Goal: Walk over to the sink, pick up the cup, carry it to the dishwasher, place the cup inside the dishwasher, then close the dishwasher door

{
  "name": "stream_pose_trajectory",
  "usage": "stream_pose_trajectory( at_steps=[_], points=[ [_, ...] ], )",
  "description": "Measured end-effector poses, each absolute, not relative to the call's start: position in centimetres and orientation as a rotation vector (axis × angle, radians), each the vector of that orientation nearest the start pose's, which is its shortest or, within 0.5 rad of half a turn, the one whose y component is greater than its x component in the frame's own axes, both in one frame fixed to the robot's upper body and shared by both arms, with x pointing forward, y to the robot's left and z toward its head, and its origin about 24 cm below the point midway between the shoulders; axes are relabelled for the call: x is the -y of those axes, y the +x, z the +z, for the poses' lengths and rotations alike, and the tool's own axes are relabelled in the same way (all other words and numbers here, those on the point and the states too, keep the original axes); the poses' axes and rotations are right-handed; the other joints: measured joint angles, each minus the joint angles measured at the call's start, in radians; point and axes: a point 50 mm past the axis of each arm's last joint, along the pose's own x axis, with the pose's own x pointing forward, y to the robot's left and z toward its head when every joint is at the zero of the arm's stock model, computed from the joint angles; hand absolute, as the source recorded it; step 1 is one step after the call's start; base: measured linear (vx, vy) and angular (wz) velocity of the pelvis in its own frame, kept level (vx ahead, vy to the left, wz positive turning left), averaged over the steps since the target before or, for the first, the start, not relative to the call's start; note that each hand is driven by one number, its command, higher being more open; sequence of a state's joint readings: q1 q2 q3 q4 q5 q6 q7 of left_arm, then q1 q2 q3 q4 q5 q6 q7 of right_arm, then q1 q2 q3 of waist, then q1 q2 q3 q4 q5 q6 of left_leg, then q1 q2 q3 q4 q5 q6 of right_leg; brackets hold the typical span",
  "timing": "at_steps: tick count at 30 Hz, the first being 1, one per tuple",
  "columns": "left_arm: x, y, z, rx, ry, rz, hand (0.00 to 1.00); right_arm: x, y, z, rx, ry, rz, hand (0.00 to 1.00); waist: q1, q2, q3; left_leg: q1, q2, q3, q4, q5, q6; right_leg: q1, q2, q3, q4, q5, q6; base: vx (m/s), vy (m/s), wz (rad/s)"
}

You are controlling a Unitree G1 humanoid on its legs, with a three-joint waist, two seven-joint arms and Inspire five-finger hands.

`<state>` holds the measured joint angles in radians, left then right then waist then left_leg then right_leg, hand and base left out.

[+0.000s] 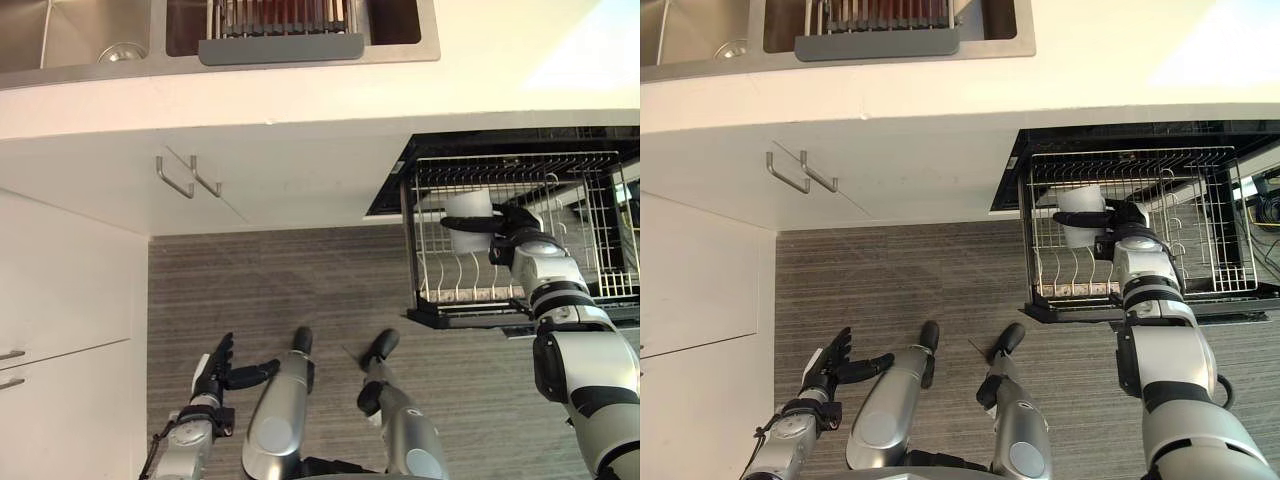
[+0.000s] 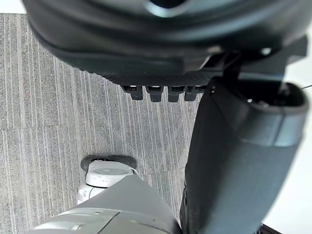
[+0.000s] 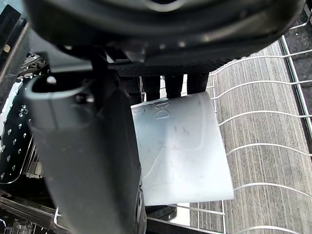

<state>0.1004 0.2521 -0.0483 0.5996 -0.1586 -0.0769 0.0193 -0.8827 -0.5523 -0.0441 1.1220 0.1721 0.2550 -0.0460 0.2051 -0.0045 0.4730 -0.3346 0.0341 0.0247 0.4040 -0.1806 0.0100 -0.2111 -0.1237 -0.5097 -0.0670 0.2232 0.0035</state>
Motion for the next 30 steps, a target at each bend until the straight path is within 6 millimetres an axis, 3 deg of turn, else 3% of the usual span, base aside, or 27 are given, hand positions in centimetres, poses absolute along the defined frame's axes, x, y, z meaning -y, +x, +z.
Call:
stream_pose_trajectory(
  at_steps=[7, 8, 18, 25, 28, 30],
  points=[
    [-22.4, 17.7, -9.1, -0.619, 0.111, 0.107, 1.00, 30.0, 37.1, 9.8, -0.404, -0.173, -0.323, 0.00, -0.001, 0.000, 0.000, 0.006, 0.001, 0.009, -0.006, 0.001, -0.001, 0.000, 0.000, 0.008, -0.002, 0.000, 0.000, 0.00, 0.058, -0.04],
    [-22.4, 17.7, -9.1, -0.620, 0.112, 0.105, 1.00, 30.0, 37.1, 9.8, -0.401, -0.144, -0.319, 1.00, -0.001, 0.000, 0.000, 0.007, 0.001, 0.009, -0.010, 0.002, -0.003, 0.000, 0.000, 0.008, -0.003, 0.000, 0.000, 0.01, 0.058, 0.00],
    [-21.3, 17.9, -9.2, -0.619, 0.110, 0.060, 1.00, 29.7, 37.4, 10.3, -0.380, -0.071, -0.318, 1.00, -0.001, 0.023, 0.000, 0.027, -0.009, -0.003, -0.068, 0.040, -0.017, 0.000, -0.007, -0.004, -0.010, -0.001, -0.002, 0.01, 0.030, 0.05],
    [-21.1, 17.8, -9.4, -0.636, 0.113, 0.050, 1.00, 29.6, 37.4, 10.3, -0.376, -0.016, -0.295, 1.00, -0.009, 0.026, -0.002, 0.045, -0.010, -0.004, -0.086, 0.050, -0.019, 0.013, -0.007, -0.004, -0.010, -0.002, -0.005, -0.01, 0.040, 0.01],
    [-20.6, 17.7, -9.7, -0.654, 0.125, 0.034, 1.00, 29.5, 36.9, 9.6, -0.360, 0.037, -0.267, 1.00, -0.013, 0.024, -0.005, 0.087, -0.015, 0.001, -0.123, 0.060, -0.020, 0.040, -0.011, 0.000, -0.017, -0.002, -0.004, 0.02, 0.046, -0.04],
    [-20.3, 17.0, -10.5, -0.695, 0.119, 0.033, 1.00, 29.0, 36.2, 8.3, -0.349, 0.060, -0.219, 1.00, -0.021, 0.020, -0.043, 0.113, -0.017, 0.014, -0.158, 0.068, -0.019, 0.042, -0.014, 0.014, -0.017, -0.004, -0.002, 0.07, 0.054, -0.12]
  ],
)
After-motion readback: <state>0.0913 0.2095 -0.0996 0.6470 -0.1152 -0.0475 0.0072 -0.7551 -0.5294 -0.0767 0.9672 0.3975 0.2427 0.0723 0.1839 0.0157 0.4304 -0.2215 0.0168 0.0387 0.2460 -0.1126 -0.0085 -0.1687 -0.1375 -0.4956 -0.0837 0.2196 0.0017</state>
